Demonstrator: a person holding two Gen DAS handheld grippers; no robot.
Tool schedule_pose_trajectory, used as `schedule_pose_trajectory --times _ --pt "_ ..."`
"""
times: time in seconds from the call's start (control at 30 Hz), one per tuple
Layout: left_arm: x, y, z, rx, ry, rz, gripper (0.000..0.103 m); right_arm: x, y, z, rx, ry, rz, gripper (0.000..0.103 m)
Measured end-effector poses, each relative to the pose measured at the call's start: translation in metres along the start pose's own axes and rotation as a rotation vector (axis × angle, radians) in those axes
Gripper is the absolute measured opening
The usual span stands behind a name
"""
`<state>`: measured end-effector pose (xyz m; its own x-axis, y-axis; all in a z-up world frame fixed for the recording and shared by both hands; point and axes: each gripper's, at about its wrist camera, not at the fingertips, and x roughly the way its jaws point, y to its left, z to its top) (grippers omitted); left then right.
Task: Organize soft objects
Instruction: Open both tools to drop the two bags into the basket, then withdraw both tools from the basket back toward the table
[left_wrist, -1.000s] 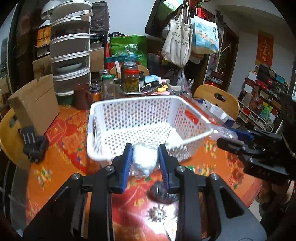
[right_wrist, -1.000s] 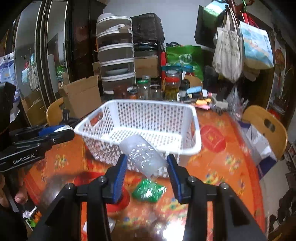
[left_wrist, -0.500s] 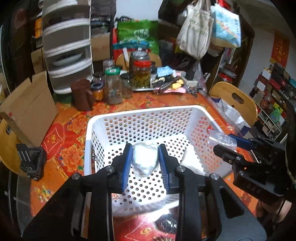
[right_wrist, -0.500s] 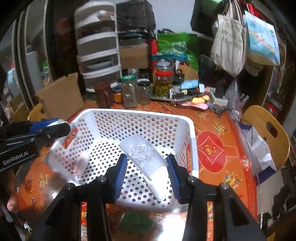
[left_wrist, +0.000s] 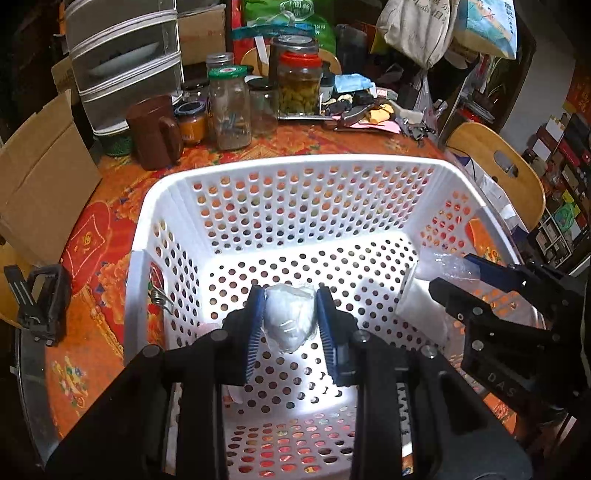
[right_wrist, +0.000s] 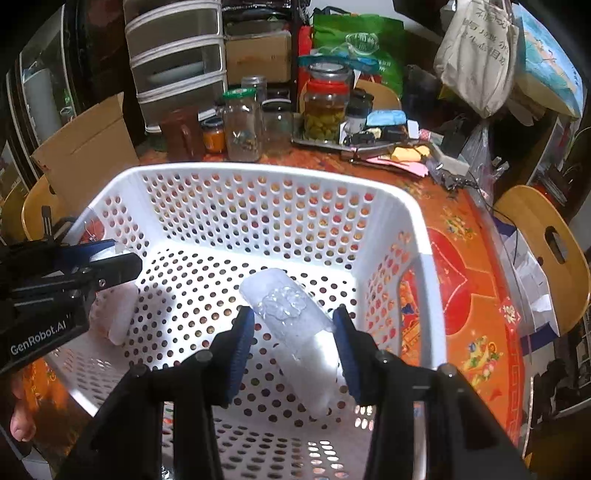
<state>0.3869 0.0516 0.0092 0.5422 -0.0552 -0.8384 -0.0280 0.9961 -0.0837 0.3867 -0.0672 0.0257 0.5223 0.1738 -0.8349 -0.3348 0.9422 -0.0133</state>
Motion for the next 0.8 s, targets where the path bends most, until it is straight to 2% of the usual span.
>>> schedule_pose_trajectory --times 0.37,0.43,0.47,0.53,0.6,0.73,0.8 --pt "0.007 0.003 -0.003 -0.007 0.006 0.012 0.027 0.004 0.002 0.0 0.003 -0.002 0.006 0.043" --pt "0.007 0.003 -0.004 -0.006 0.008 0.012 0.029 0.004 0.001 0.0 0.006 -0.002 0.006 0.048" --pt "0.007 0.003 -0.004 -0.006 0.008 0.01 0.032 0.004 0.001 0.0 0.009 -0.002 0.005 0.052" --pt "0.005 0.003 -0.005 -0.007 -0.003 0.011 0.052 0.003 0.0 0.0 0.014 -0.008 0.007 0.056" --pt "0.002 0.002 -0.005 -0.006 -0.017 0.008 0.064 0.001 -0.001 -0.001 0.014 -0.012 0.011 0.062" --pt "-0.01 0.001 -0.004 -0.004 -0.05 -0.002 0.08 -0.006 -0.002 -0.003 0.014 -0.029 0.009 0.074" --pt "-0.019 0.001 -0.005 0.002 -0.072 -0.002 0.088 -0.011 -0.004 -0.003 0.018 -0.041 0.01 0.084"
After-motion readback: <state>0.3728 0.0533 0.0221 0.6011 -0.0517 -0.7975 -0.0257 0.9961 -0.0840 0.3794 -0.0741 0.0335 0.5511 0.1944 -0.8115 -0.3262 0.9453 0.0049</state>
